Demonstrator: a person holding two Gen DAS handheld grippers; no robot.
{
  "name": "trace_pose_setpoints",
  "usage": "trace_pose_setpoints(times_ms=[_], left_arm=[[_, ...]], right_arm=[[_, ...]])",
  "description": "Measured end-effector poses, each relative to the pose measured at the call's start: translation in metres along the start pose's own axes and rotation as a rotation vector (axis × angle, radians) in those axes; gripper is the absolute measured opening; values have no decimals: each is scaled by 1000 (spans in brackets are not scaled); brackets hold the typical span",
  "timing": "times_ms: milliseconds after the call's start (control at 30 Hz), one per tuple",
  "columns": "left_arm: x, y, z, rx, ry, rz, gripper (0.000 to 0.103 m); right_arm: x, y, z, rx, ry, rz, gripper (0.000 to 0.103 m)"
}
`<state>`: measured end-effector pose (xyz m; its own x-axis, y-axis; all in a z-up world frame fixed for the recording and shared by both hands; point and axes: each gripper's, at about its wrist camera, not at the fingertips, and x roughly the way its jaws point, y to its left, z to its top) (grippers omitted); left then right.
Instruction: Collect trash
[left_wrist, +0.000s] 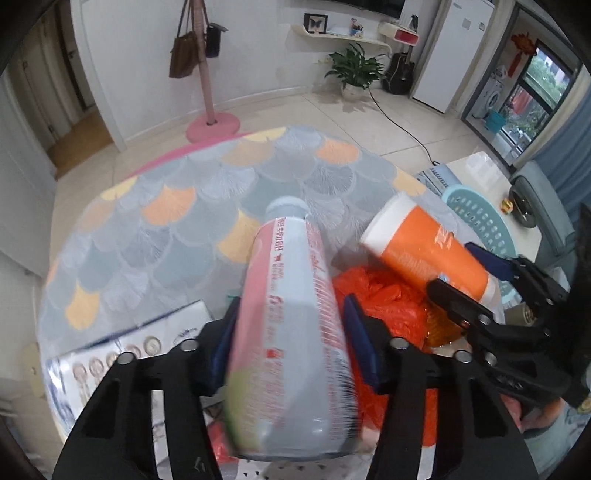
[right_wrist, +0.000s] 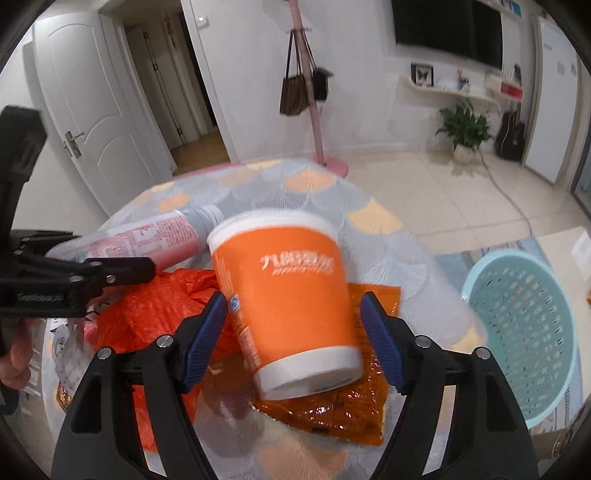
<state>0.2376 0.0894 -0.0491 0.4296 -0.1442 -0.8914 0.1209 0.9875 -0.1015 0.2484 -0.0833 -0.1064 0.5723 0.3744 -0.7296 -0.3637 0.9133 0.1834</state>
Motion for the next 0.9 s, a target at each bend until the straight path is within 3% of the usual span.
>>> trace_pose_setpoints(times_ms=[167,500,900], left_arm=[[-7,-3,-6,-20,-59,-17,48],[-41,-16,-13,-22,-221,-58,47],[-64,-46,-11,-7,-309,-106,46]], right_arm=[[12,-7,-1,45,26,38,69],[-24,-3,0,37,-99,30,68],[-72,-33,-7,84,-214,-31,68]])
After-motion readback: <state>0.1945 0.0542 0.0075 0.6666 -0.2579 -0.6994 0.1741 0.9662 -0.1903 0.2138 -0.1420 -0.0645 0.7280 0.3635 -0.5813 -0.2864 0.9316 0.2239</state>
